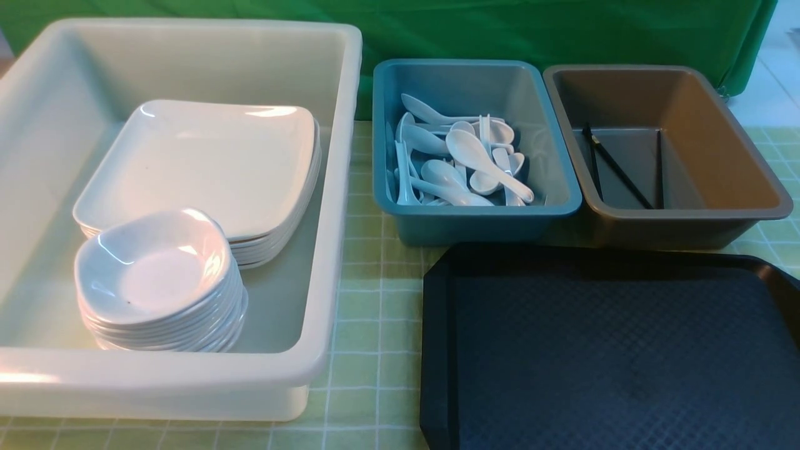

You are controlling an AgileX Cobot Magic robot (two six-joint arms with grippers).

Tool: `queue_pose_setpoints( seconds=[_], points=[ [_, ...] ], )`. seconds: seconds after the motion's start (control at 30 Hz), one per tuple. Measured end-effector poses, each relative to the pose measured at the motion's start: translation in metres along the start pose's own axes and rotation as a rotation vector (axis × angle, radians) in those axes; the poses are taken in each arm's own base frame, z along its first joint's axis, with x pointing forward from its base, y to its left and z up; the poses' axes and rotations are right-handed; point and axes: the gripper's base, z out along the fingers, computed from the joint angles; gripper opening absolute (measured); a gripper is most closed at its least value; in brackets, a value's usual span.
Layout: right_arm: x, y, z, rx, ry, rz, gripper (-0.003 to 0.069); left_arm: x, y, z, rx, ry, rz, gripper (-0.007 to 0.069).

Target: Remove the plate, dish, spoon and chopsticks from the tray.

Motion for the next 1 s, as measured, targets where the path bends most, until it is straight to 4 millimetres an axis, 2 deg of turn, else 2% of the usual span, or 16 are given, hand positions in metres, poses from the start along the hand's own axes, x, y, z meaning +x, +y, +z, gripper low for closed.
queue_pose_setpoints(
  seconds=[0.2,0.33,0.47,1.0],
  points=[
    [0.0,0.0,0.0,0.0,0.0,0.0,0.023,0.021,-0.005,0.002,0.0,-0.106,-0.152,-0.001],
    [0.0,0.0,0.0,0.0,0.0,0.0,0.0231,0.044,-0.008,0.01,-0.014,-0.053,-0.263,-0.001],
    [0.0,0.0,0.0,0.0,0.0,0.0,0.0235,0.06,-0.01,0.015,-0.019,-0.022,-0.288,-0.001],
    [0.0,0.0,0.0,0.0,0.0,0.0,0.0239,0.062,-0.007,0.016,-0.082,-0.022,-0.298,-0.001]
  ],
)
